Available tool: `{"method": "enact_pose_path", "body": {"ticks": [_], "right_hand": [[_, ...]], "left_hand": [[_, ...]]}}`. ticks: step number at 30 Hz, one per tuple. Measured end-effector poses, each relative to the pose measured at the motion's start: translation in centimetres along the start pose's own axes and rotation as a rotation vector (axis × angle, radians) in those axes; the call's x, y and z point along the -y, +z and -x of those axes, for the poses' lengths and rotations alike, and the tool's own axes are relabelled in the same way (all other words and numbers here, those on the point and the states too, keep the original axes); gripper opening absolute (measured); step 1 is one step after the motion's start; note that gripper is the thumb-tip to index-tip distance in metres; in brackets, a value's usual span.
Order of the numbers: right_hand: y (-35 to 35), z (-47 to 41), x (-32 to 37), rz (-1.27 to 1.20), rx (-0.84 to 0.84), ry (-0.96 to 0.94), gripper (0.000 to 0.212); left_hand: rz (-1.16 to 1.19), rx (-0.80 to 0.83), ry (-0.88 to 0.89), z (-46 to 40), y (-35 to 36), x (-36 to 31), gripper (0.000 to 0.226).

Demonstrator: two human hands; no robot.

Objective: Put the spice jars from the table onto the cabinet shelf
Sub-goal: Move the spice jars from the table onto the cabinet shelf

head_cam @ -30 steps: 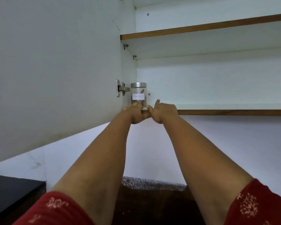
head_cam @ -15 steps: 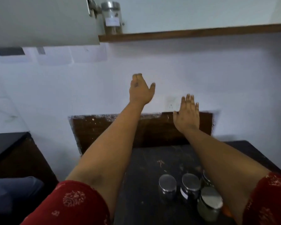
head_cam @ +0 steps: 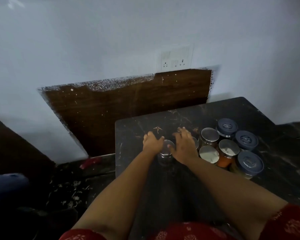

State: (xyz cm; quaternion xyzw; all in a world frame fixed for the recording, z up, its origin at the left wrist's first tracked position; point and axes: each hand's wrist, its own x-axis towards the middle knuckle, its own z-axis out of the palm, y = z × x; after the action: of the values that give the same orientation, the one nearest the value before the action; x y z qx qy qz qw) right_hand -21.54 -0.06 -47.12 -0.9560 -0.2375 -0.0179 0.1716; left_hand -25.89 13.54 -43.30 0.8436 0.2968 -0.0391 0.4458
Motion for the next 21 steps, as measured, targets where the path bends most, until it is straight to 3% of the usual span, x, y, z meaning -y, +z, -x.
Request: {"method": "enact_pose_path", "body": {"ticks": [4, 8, 11, 13, 16, 18, 21], "right_hand": [[2.0, 0.6, 1.9, 0.037, 0.19, -0.091, 0.099], [3.0, -0.3, 2.5, 0.099, 0.201, -0.049, 0.087], [2.5, -1.0, 2.7, 0.005, 0.241, 0.039, 0.079], [1.3, -1.8, 3.1, -0.165, 0.212, 0.12, 0.074], [-2.3, -3.8, 4.4, -0.499, 0.126, 0.23, 0.062], [-4.6, -4.9, 5.4, -0.666, 0.082, 0.249, 0.054], [-6.0, -5.4, 6.6, -0.787, 0.091, 0.274, 0.049]], "left_hand": [[-0.042, 0.077, -0.051, 0.7, 0.8, 3.0, 0.065], [-0.09, 0.099, -0.006, 1.3, 0.9, 4.9, 0.067], [-0.04, 0.078, 0.009, 1.2, 0.8, 6.0, 0.063], [0.221, -0.019, -0.051, 1.5, 0.6, 6.3, 0.052], [0.8, -0.093, -0.36, 1.3, -0.4, 6.2, 0.045], [1.136, 0.072, -0.466, 1.0, -1.2, 6.2, 0.057], [1.407, 0.326, -0.449, 1.4, -2.1, 4.2, 0.065]]}}
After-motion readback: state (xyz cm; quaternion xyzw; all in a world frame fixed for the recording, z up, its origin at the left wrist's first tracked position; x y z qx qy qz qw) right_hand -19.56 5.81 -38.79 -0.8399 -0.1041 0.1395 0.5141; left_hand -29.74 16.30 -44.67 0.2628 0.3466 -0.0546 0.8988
